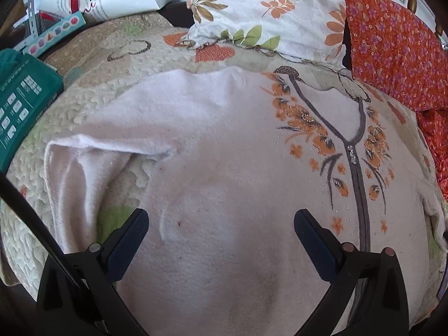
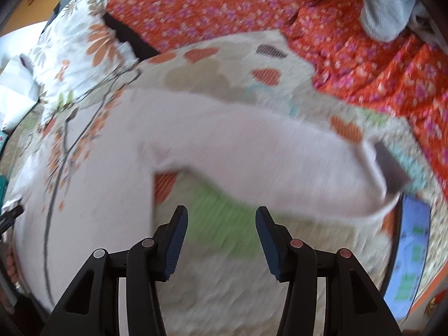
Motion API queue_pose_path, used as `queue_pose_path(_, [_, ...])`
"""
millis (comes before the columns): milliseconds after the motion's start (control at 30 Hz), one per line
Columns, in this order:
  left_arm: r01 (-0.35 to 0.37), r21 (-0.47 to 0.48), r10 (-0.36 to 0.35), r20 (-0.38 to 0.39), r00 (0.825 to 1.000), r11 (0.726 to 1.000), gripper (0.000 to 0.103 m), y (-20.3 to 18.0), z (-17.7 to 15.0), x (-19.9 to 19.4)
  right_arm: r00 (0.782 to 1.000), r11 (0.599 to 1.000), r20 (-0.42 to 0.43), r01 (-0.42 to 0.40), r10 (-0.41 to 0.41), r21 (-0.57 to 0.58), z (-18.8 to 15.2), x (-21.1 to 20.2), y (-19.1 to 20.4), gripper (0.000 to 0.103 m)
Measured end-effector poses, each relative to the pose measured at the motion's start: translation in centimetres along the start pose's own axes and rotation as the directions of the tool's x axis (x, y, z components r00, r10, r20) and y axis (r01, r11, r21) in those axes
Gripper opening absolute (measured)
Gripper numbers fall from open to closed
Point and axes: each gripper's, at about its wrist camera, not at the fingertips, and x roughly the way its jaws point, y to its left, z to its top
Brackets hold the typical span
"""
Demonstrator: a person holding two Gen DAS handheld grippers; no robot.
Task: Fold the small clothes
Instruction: 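Move the right gripper along the sweater sleeve toward its grey cuff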
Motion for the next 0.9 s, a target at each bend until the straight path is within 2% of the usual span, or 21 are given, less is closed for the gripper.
queue_pose_path(100, [-0.001,0.004,0.001,-0.006,1.000,1.000,0.103,0.0,0.4,0.2,0.999,0.999,0.007,0.035,-0.035,-0.004,2.4,2.2,-1.3,0.062])
queue_pose_path(300, [-0.008,-0.012,0.008,-0.006,1.000,1.000,0.103,0.5,0.6,0.3,0.996,0.997,-0.043,0.078,-0.078,-0.011,5.1,8.5,-4.7,0.064])
queue_pose_path(367, [-0.006,-0.022,0.006,-0.011,1.000,1.000,0.103,0.9,0.8,0.4,0.997,0.997,0.001,0.073,-0.073,-0.013,5.6,9.0,-5.1,0.077])
queue_pose_path(400, [-0.006,-0.030,0.005,-0.015,1.000,1.000,0.103,1.1,0.9,0.5,0.999,0.999,0.015,0.046,-0.046,-0.007,5.7,9.5,-5.1,0.093])
queue_pose_path(433, [-0.006,-0.033,0.006,-0.016,1.000,0.999,0.103,1.1,0.9,0.6,0.999,1.000,0.028,0.021,-0.020,-0.012,5.4,9.8,-5.0,0.103])
queue_pose_path(567, [-0.009,-0.033,0.008,-0.024,1.000,0.999,0.103,1.0,0.8,0.8,0.995,0.993,0.054,0.084,-0.080,-0.078,5.0,10.1,-3.7,0.103])
queue_pose_path(900, [0.018,0.000,-0.017,-0.031,0.999,1.000,0.103,0.1,0.7,0.6,0.996,0.995,0.053,0.076,-0.072,-0.071,4.8,10.0,-3.6,0.103])
